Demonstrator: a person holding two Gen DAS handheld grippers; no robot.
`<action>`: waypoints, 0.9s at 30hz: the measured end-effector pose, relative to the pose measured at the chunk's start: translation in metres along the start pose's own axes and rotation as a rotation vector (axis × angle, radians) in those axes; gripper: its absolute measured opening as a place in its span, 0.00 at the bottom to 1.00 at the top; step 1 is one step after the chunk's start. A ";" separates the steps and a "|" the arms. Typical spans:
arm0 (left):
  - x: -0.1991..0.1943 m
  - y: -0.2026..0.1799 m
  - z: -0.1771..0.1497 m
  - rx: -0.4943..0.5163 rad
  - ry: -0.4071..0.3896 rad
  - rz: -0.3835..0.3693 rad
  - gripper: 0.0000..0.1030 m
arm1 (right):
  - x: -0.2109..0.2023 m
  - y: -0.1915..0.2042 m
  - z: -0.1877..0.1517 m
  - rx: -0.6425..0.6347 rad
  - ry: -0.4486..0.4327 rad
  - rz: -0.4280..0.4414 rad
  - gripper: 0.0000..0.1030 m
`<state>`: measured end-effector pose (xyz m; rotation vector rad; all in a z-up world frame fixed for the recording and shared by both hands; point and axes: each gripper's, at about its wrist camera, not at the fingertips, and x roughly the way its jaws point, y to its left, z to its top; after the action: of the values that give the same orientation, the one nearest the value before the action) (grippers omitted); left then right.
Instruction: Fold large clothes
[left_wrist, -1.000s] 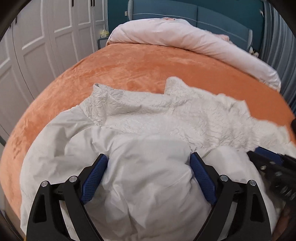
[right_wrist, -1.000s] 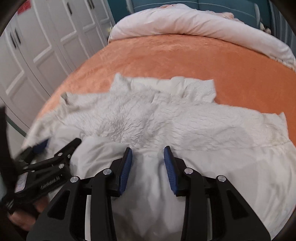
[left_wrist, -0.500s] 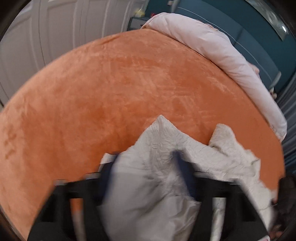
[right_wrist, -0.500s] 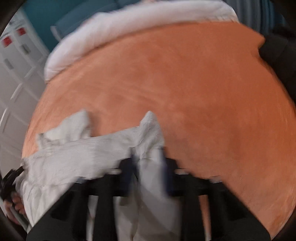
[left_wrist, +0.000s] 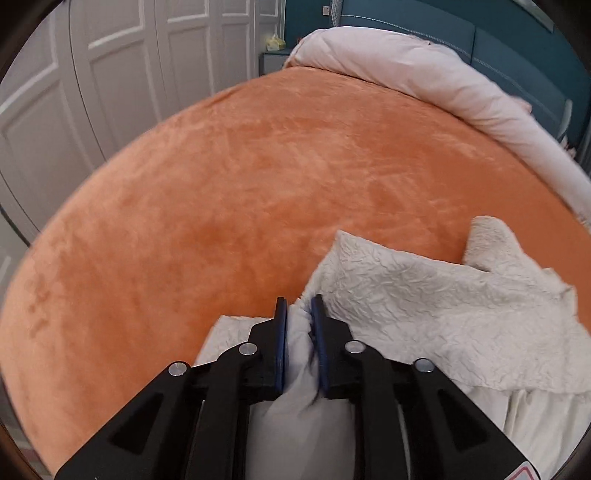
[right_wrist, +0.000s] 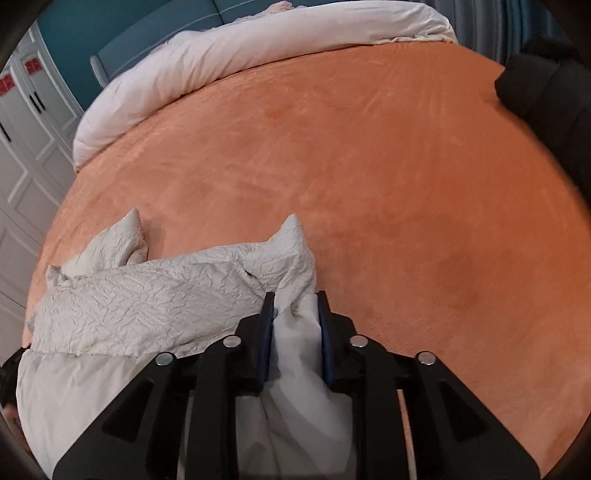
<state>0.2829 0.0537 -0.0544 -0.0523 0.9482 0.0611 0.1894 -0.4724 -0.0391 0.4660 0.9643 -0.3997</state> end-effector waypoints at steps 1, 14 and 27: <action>-0.010 -0.002 0.003 0.022 -0.014 0.030 0.23 | -0.009 0.006 0.002 -0.020 -0.024 -0.028 0.22; -0.107 -0.118 -0.078 0.306 -0.113 -0.263 0.52 | -0.061 0.185 -0.112 -0.548 -0.071 0.251 0.21; -0.091 0.010 -0.046 0.192 -0.192 0.069 0.50 | -0.079 0.011 -0.073 -0.166 -0.096 0.033 0.05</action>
<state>0.1920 0.0577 -0.0075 0.1616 0.7604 0.0381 0.1049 -0.4143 -0.0049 0.3090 0.8870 -0.3069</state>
